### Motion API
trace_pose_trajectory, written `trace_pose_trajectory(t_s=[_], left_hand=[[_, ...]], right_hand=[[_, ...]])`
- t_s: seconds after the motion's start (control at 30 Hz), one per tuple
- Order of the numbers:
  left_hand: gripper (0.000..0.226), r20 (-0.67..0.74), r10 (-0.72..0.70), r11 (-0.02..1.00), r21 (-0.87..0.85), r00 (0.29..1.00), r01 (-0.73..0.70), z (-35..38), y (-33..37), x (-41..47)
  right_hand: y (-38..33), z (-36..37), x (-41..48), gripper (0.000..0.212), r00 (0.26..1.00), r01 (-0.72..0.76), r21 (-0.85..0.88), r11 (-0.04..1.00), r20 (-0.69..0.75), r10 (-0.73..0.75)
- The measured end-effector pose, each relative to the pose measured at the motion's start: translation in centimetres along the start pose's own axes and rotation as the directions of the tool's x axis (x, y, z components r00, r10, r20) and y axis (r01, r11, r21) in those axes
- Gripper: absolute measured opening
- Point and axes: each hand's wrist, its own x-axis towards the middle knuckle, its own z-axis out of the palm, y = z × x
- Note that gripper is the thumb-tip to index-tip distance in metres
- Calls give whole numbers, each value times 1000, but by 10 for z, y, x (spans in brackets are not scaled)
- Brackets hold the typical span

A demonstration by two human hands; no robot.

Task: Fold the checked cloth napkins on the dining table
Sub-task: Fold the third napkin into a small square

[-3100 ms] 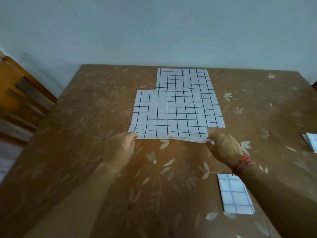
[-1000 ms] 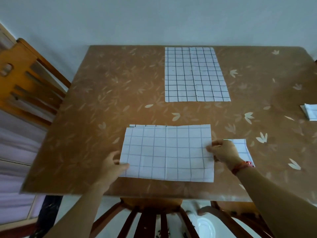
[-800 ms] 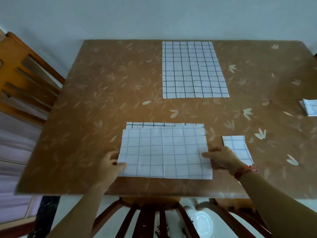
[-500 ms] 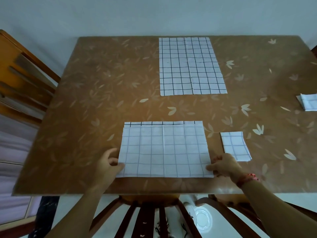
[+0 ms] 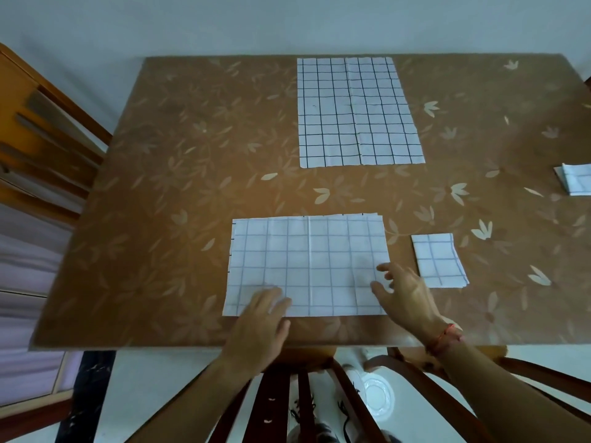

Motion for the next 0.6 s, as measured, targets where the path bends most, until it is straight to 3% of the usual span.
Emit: trace_pose_trajectory(t_s=[0.1,0.2,0.37,0.6], left_hand=[[48,147,105,990,75,984,-117,23,15,-12],[64,224,80,976,181,971,-122,32,23,-16],[69,244,-50,973,232,968,-9,36,25,-23],[71,240,-127,963,262,962,62,39,29,-29]], right_hand=[[-10,21,-19,42,970,241,-100,965,27,-240],[-18,43,-43,51,908,418,-206,885,104,-405],[-25,70,-67,74,856,517,-307,799,207,-474],[-25,86,-66,75,840,541,-376,752,287,-460]])
